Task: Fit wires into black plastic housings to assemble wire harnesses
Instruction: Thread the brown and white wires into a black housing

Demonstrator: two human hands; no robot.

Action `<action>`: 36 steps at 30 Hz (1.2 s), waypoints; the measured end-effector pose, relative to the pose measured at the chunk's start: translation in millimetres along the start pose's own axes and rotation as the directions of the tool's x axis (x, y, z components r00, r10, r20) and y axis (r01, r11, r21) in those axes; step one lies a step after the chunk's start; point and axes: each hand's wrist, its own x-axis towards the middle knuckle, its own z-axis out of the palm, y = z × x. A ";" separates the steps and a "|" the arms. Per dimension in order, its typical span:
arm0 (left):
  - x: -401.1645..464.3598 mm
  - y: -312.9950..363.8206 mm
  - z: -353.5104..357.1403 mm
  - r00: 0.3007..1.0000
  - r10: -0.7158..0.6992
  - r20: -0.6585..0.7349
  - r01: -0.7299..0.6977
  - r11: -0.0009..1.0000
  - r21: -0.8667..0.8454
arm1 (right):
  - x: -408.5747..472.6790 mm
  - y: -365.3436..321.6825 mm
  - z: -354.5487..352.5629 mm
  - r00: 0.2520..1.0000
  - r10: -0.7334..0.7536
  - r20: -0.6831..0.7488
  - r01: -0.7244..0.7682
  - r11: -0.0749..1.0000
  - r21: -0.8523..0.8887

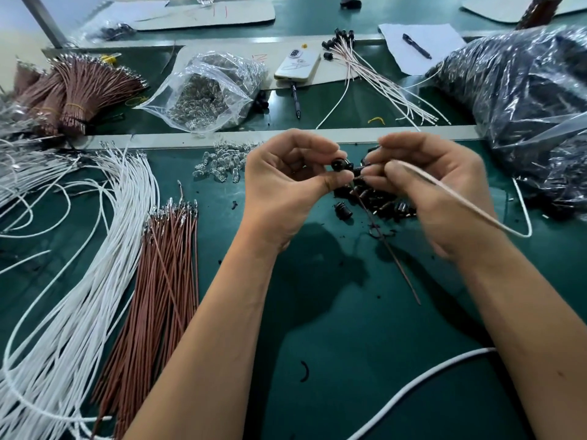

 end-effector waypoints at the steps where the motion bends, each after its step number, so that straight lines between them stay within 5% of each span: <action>1: 0.2 -0.1 -0.6 1.000 -0.001 -0.002 0.001 1.000 0.007 | 0.8 -2.9 -1.1 0.999 0.011 -0.033 -0.009 0.999 0.044; 9: -0.9 -1.9 -1.4 0.998 -0.055 0.013 0.053 0.993 0.102 | -4.6 -16.4 12.4 0.994 -0.096 -0.057 0.096 0.995 -0.004; 22: -0.9 -4.0 -1.0 0.998 -0.064 -0.001 0.062 0.962 0.265 | -10.7 -13.4 16.3 0.929 -0.369 0.015 0.352 0.873 -0.338; 36: -1.5 -7.3 -0.5 0.997 0.022 0.077 -0.054 0.893 0.447 | -12.1 -14.3 19.8 0.816 -0.522 0.249 0.532 0.509 -0.677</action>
